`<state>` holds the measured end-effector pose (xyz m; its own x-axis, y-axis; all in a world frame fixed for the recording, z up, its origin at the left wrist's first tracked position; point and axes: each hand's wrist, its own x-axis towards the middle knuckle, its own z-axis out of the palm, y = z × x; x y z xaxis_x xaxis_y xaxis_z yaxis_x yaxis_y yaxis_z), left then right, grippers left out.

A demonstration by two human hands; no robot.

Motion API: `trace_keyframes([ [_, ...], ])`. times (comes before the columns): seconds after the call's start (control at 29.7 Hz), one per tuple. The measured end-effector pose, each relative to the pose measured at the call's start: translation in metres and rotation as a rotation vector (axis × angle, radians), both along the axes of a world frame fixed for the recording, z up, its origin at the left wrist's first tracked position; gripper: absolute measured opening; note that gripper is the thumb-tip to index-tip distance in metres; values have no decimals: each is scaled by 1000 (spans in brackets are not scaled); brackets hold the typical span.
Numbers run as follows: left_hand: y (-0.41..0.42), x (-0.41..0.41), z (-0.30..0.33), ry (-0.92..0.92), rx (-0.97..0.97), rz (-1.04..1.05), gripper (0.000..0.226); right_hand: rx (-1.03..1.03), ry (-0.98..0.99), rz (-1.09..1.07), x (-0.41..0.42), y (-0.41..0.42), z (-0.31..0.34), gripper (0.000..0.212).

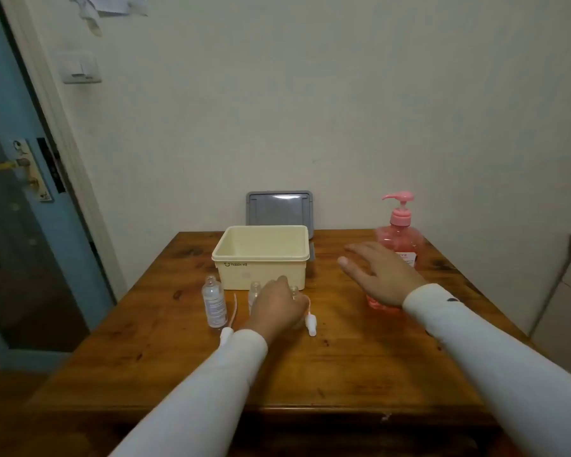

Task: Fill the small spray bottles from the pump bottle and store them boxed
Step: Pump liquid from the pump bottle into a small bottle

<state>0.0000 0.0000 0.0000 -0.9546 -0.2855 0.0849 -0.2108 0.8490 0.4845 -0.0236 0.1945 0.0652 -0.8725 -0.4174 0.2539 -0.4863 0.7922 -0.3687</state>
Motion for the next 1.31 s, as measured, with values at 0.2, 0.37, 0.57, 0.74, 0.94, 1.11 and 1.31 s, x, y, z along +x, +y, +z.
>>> trace_keyframes([
  [0.2,8,-9,-14,-73,63,43,33,31,-30,-5,-2,11,-6,57],
  [0.37,6,-9,-20,-48,125,76,37,25,-29,3,-6,16,-9,57],
  [0.57,4,-6,-14,-6,85,41,36,27,10,24,-7,13,-3,57],
  [0.74,0,-9,12,76,36,31,29,7,72,36,-8,13,14,57],
  [0.94,-1,-20,50,184,4,-29,37,-109,246,12,-15,24,45,59],
  [1.11,11,-39,72,247,38,-106,34,-239,427,-112,-43,42,75,47],
  [1.31,38,-65,89,334,81,-243,37,-210,342,-256,-85,58,90,45],
])
